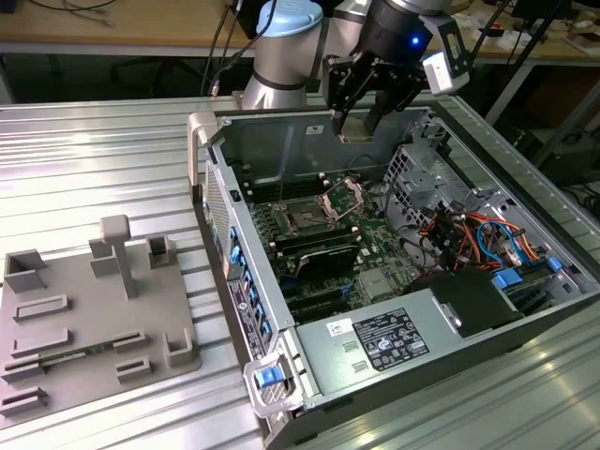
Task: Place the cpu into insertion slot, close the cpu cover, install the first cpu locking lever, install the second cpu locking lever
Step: 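Place the cpu into insertion slot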
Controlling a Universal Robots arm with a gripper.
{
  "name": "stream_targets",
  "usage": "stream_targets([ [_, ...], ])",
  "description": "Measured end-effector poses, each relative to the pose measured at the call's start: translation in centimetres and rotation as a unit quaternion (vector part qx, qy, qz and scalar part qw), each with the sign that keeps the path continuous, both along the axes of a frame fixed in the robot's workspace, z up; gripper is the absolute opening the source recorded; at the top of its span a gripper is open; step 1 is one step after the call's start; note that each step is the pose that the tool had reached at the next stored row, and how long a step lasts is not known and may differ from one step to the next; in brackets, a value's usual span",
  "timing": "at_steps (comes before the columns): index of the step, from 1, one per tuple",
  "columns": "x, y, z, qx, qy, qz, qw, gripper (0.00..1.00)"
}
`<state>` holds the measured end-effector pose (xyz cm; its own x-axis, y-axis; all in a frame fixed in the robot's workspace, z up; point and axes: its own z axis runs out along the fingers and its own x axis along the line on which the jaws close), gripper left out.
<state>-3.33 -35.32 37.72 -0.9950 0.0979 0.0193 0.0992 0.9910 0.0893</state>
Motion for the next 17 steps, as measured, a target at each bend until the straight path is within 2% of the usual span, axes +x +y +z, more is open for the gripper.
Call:
stream_targets([
  [17,-0.33,0.00,-0.03,0.0000,0.0000,-0.024,0.99972,0.55],
])
